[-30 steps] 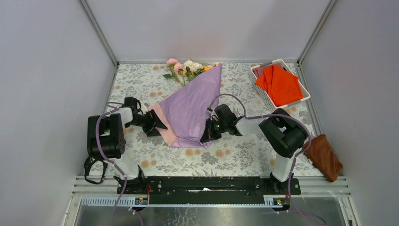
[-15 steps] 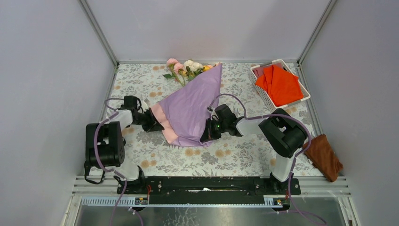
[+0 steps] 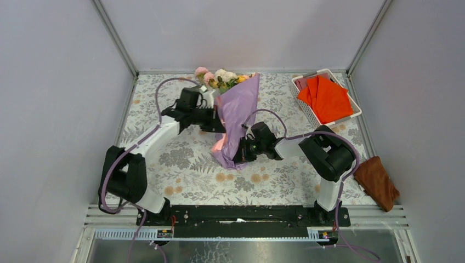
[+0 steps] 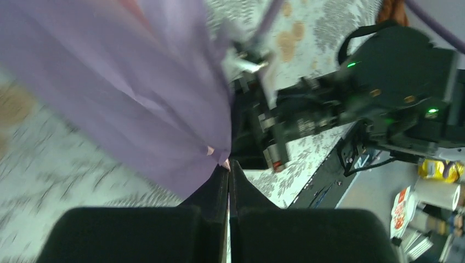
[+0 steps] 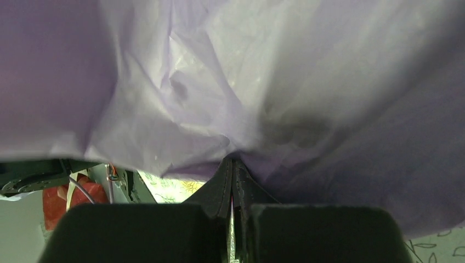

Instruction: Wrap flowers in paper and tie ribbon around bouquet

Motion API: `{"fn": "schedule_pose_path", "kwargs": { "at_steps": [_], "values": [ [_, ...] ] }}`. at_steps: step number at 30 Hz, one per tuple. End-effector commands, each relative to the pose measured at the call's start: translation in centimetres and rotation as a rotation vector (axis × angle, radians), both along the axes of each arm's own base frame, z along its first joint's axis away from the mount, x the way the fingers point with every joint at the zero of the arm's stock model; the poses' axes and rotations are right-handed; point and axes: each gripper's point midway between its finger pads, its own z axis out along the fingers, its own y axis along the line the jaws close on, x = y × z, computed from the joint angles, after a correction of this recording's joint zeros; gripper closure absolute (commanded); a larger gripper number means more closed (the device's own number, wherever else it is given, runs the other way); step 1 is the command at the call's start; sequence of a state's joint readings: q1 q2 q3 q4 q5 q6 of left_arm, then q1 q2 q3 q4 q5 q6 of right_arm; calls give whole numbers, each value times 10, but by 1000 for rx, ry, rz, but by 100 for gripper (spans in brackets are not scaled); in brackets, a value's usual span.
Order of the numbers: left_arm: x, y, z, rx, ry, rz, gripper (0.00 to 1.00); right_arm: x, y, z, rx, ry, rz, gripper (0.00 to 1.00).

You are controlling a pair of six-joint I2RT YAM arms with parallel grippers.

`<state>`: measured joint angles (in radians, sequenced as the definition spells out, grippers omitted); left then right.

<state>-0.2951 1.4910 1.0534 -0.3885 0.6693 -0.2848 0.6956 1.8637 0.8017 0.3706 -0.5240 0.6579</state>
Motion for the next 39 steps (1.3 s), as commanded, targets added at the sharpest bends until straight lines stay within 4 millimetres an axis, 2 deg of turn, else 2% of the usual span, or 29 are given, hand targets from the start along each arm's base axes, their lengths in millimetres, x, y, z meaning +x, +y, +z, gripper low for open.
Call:
{"fn": "schedule_pose_path", "kwargs": {
  "at_steps": [1,6,9,13,17,21,26,30,32,36,38,39],
  "values": [
    [16,-56,23,-15,-135,-122,100,-5,-30,-48,-158,25,-60,100],
    [20,-96,22,-26,-142,-190,100,-6,-22,-38,-91,26,-63,100],
    [32,-105,3,0,-129,-178,100,-7,-13,-25,-8,44,-85,100],
    [50,-108,-42,67,-81,-157,100,-3,-9,-8,83,37,-168,100],
    [59,-109,-75,106,-59,-152,100,1,-14,7,80,-32,-243,100],
    [63,-111,-98,123,-45,-167,100,-1,-20,25,86,-69,-286,100],
    [61,-111,-125,170,-41,-198,100,-7,-34,38,62,-72,-338,98],
    [59,-108,-138,200,-39,-218,100,-12,-53,52,0,-94,-352,91],
    [58,-106,-139,215,-50,-228,100,-1,-72,59,-35,-123,-382,84],
    [56,-102,-137,233,-70,-242,100,43,-118,76,-43,-184,-449,65],
    [56,-101,-135,238,-76,-244,100,66,-128,76,-101,-217,-439,54],
    [56,-100,-135,240,-76,-242,100,75,-128,75,-110,-217,-420,50]
  ]
}}
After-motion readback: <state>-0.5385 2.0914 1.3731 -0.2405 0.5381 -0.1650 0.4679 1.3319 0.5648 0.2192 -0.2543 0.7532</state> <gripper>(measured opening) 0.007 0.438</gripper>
